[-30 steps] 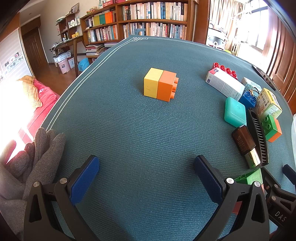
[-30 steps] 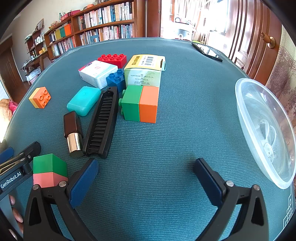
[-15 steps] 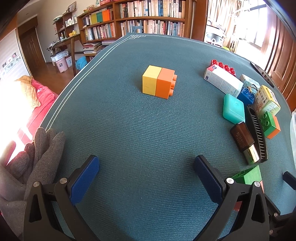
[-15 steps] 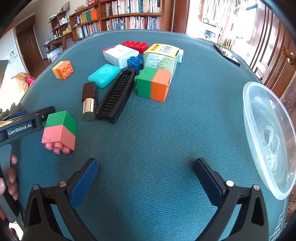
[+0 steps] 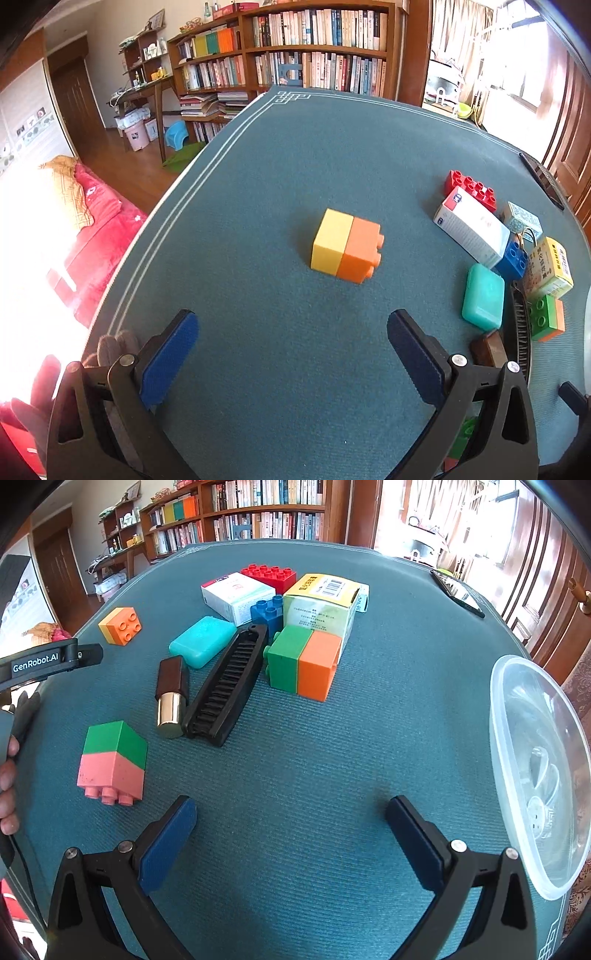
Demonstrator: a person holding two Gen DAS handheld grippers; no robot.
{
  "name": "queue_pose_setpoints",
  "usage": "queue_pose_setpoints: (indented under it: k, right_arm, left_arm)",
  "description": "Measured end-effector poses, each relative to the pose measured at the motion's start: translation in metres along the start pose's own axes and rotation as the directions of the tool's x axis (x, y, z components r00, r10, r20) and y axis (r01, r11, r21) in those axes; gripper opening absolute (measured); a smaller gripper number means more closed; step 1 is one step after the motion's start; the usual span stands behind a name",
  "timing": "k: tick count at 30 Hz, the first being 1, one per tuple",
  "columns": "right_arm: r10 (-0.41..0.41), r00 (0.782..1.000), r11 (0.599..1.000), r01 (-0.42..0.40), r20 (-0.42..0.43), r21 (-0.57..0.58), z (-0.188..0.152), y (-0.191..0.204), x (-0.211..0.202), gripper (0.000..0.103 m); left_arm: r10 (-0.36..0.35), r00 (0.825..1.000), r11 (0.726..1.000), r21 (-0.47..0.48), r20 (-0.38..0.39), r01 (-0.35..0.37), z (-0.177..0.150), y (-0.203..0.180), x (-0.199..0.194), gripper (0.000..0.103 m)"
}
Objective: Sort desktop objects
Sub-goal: 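Grasp the yellow-orange block with left gripper while right grasps green-orange block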
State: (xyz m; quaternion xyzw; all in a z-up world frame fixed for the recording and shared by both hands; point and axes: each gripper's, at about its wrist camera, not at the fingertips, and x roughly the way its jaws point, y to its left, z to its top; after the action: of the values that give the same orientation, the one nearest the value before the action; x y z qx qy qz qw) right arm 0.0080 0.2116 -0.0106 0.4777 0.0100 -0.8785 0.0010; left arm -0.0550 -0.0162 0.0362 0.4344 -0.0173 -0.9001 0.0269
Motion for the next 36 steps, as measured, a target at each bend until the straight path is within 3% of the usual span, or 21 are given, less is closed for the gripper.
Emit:
queue_pose_setpoints:
  k: [10,14,21,28,30,32,36]
  right_arm:
    - [0.072,0.993,0.99,-0.083,0.099,0.116,0.048,-0.007,-0.003,0.103]
    - [0.053,0.989,0.992,-0.068,0.136,0.109,0.041,-0.008,-0.003,0.103]
    - [0.042,0.991,0.989,-0.06,0.129,0.137,0.045,-0.014,-0.006,0.102]
    - [0.035,0.991,0.987,-0.055,0.129,0.152,0.038,-0.015,-0.002,0.088]
    - [0.048,0.989,0.985,-0.07,0.137,0.16,0.037,-0.017,-0.002,0.085]
    - [0.05,0.989,0.986,-0.072,0.143,0.153,0.037,-0.018,-0.002,0.082]
    - [0.067,0.986,0.985,-0.09,0.155,0.148,0.038,-0.017,-0.004,0.068]
  left_arm:
    - [0.022,1.0,1.0,0.016,0.023,-0.022,0.031,-0.005,0.028,0.103]
    - [0.016,1.0,0.999,0.028,0.019,-0.017,0.038,-0.009,0.04,0.103]
    - [-0.023,1.0,0.998,0.057,0.012,0.022,0.037,-0.017,0.049,0.103]
    - [-0.071,0.997,0.997,0.017,0.007,0.071,0.033,-0.013,0.058,0.1]
    - [-0.078,0.997,0.997,0.018,0.004,0.078,0.033,-0.016,0.06,0.093]
    - [-0.074,0.997,0.997,0.023,0.017,0.074,0.032,-0.017,0.059,0.091]
    - [-0.098,0.995,0.995,0.015,0.037,0.097,0.029,-0.016,0.056,0.08]
